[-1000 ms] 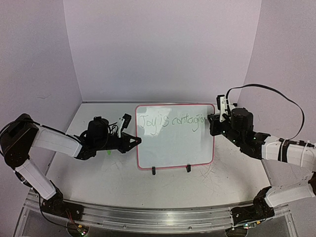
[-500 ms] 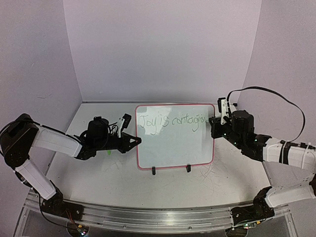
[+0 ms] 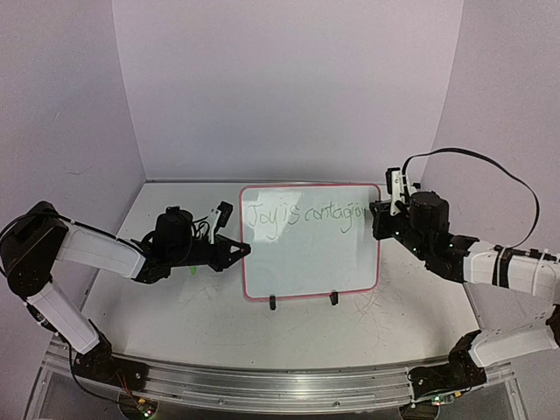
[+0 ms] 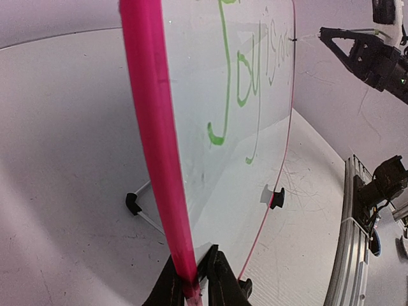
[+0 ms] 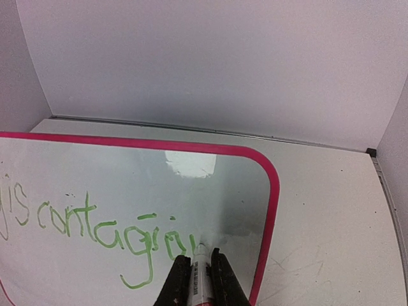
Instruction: Write a sentence on the whiteboard
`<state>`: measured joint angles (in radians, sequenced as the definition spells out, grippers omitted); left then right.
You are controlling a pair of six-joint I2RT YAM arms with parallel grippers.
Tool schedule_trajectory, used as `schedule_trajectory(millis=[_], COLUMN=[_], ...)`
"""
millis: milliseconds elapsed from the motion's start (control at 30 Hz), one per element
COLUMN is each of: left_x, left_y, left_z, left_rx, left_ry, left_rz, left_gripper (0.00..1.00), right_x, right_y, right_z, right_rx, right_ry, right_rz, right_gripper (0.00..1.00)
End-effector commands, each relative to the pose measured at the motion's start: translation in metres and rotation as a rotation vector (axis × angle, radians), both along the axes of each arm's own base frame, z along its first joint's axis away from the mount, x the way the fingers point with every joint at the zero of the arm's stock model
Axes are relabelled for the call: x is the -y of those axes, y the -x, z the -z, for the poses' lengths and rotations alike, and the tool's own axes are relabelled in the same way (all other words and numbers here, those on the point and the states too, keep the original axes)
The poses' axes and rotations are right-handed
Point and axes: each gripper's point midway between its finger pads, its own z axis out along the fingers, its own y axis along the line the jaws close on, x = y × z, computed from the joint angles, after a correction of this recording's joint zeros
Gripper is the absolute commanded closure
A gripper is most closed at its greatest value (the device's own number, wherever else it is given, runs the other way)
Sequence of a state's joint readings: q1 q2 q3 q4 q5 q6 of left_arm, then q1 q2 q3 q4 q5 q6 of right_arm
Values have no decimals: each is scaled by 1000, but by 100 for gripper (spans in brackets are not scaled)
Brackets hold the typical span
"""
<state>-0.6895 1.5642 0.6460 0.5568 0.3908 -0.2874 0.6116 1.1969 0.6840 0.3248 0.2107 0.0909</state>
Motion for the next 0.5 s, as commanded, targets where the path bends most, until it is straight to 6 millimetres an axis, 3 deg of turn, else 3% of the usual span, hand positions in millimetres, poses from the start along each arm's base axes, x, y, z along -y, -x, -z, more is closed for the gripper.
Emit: schedule_trajectory(millis=[0, 233, 467], left_x=[-22, -21, -22], left_y=[-12, -12, -13], left_z=[27, 27, 26], left_rx=[8, 9, 11], left_ry=[-137, -137, -137], left_rz=[-104, -103, -108], left_gripper=[100, 100, 100], right_x=[3, 2, 2], right_y=[-12, -13, -4], right_z=[-28, -29, -11], right_rx=[73, 74, 22], right_ry=[-25, -24, -20], right_rz=[42, 38, 13], right_gripper=[100, 100, 100])
